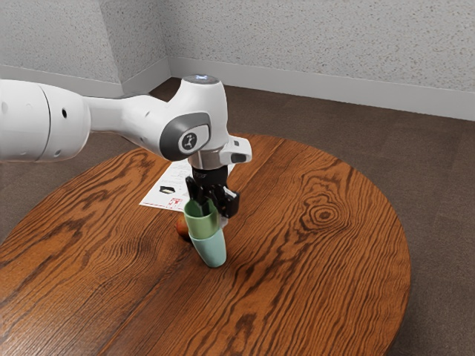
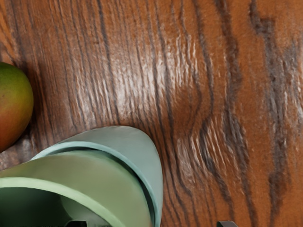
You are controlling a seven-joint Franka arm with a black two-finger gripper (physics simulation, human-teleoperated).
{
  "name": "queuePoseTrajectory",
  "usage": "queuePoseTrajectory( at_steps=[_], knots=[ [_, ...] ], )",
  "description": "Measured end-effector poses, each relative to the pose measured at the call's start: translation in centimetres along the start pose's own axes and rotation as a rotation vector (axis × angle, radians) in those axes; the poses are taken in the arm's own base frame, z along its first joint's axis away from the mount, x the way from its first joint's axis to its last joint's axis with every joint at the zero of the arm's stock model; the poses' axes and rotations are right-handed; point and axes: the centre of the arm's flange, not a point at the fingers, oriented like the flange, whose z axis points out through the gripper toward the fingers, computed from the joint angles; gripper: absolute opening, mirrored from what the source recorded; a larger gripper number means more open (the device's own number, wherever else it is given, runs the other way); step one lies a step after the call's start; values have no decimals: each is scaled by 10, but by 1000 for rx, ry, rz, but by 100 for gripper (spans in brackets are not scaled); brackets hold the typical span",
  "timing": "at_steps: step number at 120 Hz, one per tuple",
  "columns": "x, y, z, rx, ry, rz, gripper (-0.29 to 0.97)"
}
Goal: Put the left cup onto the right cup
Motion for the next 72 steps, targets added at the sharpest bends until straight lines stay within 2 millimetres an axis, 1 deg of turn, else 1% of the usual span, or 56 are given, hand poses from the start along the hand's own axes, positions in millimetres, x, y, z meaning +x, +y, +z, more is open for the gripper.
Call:
queuePoseTrajectory(
  at_steps=[15, 22, 32, 47, 55, 63, 72],
  knots=[
    [-1, 0, -6, -1, 10, 1, 49],
    [-2, 0, -14, -1, 21, 0, 54],
    [-6, 0, -30, -1, 43, 1, 58],
    [-16, -1, -64, 0, 82, 1, 63],
    [-22, -2, -77, 1, 89, 0, 64],
    [-27, -8, -88, 2, 92, -9, 65],
    [-34, -21, -100, 2, 92, -30, 66]
  ],
)
